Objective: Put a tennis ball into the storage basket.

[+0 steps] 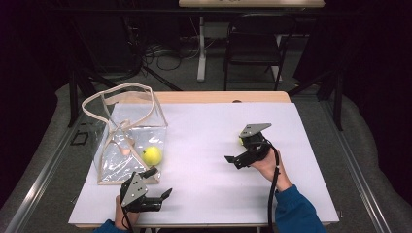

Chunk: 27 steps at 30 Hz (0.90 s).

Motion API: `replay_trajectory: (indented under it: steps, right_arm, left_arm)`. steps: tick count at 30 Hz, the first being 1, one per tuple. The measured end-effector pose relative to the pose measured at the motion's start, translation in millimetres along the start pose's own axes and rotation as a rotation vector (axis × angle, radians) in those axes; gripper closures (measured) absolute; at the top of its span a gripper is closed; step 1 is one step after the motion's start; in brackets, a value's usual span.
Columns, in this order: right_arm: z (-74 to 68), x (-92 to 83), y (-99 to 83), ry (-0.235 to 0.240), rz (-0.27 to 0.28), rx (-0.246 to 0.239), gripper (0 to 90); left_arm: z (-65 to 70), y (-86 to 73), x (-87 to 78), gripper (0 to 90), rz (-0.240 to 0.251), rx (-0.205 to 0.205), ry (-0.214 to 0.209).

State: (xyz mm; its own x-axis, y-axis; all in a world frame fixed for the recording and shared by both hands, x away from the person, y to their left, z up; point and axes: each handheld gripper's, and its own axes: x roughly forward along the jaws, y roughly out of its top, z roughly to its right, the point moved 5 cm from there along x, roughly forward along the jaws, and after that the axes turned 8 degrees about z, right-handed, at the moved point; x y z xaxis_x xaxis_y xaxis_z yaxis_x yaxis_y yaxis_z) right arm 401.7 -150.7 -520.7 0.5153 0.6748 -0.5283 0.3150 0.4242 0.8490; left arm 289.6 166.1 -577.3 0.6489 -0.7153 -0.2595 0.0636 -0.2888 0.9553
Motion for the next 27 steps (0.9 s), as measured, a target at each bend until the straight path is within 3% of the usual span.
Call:
replay_trajectory:
  steps: [16,27]
  right_arm:
    - [22.3,-26.9,-13.6,-0.079,0.028,0.014,0.1]
    - [32.5,-25.6,-19.6,-0.092,0.019,0.041,0.0]
  left_arm:
    - [0.1,0.0,0.0,15.9,-0.002,0.002,-0.002]
    - [0.1,0.0,-0.5,15.9,-0.002,0.009,-0.001]
